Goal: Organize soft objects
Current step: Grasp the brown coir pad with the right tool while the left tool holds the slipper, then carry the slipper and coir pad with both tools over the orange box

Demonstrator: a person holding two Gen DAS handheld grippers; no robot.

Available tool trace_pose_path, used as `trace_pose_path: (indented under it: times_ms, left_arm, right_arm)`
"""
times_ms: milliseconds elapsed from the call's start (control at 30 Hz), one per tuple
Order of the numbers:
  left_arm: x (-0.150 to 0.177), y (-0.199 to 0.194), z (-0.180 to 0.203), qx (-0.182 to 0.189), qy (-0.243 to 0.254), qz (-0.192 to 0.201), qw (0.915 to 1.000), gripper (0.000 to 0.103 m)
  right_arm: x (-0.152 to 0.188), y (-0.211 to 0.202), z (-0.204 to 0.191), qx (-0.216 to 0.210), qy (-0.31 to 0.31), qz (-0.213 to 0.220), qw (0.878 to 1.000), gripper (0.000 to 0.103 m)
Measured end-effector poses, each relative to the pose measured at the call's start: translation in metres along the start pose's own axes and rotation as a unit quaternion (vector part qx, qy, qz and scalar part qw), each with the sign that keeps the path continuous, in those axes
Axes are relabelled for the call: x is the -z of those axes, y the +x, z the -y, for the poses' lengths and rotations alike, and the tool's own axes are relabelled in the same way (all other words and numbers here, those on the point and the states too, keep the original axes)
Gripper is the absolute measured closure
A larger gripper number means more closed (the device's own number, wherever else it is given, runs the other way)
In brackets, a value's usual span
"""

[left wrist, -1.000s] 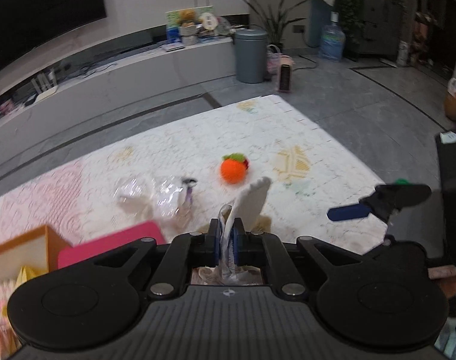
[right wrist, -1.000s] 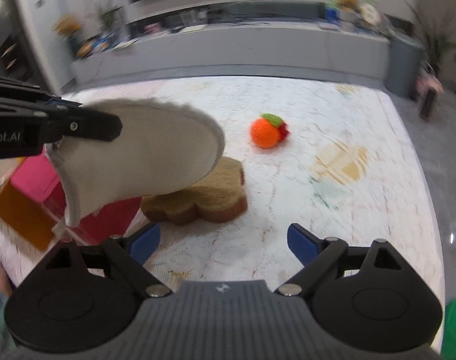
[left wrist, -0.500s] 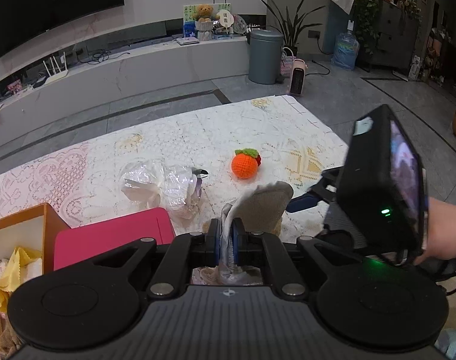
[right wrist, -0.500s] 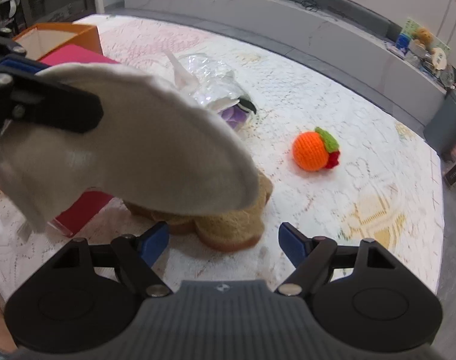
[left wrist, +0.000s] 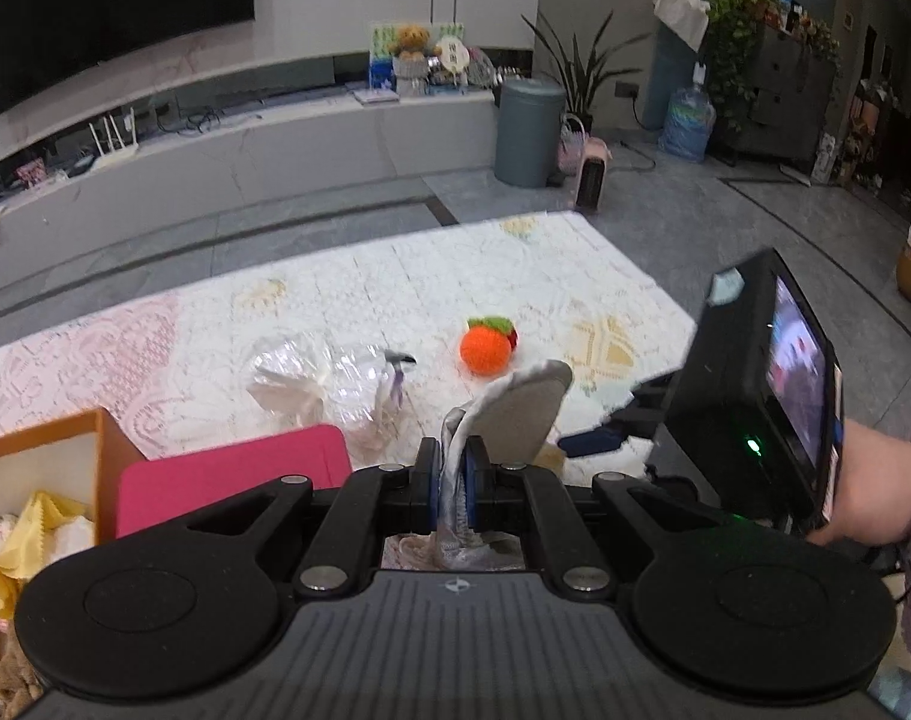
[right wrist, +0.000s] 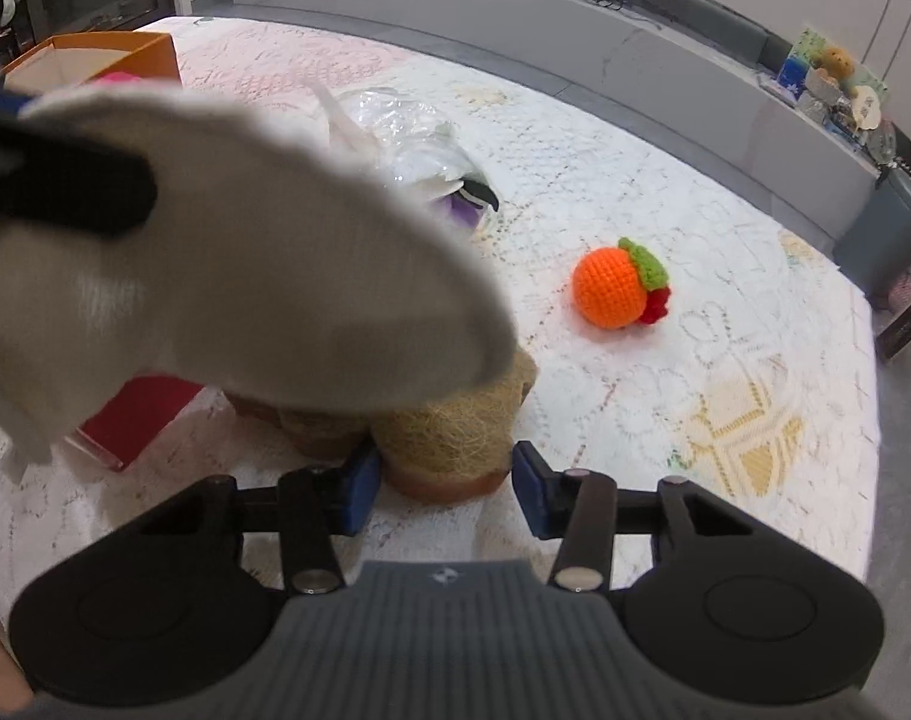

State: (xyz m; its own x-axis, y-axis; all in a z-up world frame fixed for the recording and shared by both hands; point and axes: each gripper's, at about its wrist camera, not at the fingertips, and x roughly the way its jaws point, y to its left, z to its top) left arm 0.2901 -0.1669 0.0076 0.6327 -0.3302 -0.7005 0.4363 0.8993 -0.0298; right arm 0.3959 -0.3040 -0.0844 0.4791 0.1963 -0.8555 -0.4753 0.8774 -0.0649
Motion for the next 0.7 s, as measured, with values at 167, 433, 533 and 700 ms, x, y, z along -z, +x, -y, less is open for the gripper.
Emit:
trace_pose_path:
  times_ms: [167, 433, 533, 700]
  left_arm:
    - [-0.005, -0.021, 0.002, -0.003, -0.001, 0.021, 0.9998, 0.094]
    - [-0.005, -0.055, 0.006, -0.006, 0.006, 0.046, 0.9989, 0.095]
    - [-0.006, -0.072, 0.004, -0.012, 0.007, 0.061, 0.9981, 0.095]
    - [-0.002, -0.097, -0.002, -0.025, 0.010, 0.081, 0.9963, 0.095]
  right_arm:
    - [0.007, -0.024, -0.004, 0.020, 0.014, 0.006, 1.000, 0.056]
    - [0.021, -0.059, -0.014, 0.045, 0.025, 0.015, 0.999, 0.056]
    - [0.027, -0.073, -0.018, 0.055, 0.029, 0.021, 0.998, 0.056]
    - [0.037, -0.097, -0.028, 0.071, 0.036, 0.029, 0.996, 0.056]
